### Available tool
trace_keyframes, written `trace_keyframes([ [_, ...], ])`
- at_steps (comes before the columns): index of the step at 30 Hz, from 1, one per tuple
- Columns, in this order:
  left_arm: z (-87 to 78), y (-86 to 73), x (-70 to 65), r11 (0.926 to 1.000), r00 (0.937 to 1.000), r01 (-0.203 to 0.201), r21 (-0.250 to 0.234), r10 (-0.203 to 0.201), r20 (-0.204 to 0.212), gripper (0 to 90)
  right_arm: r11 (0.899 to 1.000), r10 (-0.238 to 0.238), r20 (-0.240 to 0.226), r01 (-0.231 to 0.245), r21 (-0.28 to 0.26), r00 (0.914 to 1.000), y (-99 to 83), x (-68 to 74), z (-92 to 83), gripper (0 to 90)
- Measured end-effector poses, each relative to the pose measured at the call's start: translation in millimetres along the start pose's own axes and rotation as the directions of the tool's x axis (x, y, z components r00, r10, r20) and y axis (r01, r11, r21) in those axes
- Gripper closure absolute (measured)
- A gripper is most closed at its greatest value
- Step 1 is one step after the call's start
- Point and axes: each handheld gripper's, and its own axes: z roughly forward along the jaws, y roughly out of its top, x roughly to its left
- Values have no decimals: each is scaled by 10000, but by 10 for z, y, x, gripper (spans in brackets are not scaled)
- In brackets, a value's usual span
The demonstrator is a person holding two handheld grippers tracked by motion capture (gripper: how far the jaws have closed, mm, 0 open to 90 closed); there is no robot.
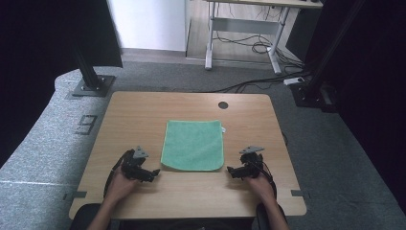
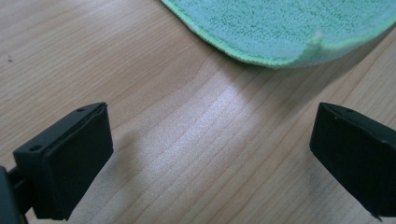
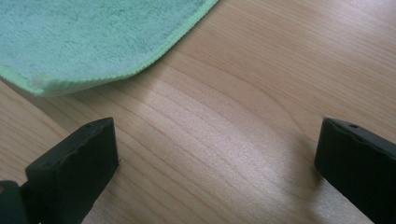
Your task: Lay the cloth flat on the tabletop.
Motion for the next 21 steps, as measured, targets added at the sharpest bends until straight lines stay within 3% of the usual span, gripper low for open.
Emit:
trace_keyframes([
  [14,61,-27,-11,10000,9999,38,-1,-38,160,0,9984,-78,114,84,-555,9999,-58,22,26,0],
  [21,61,-27,-10,10000,9998,41,8,-41,168,0,9984,-74,120,80,-563,9999,-58,22,27,0],
])
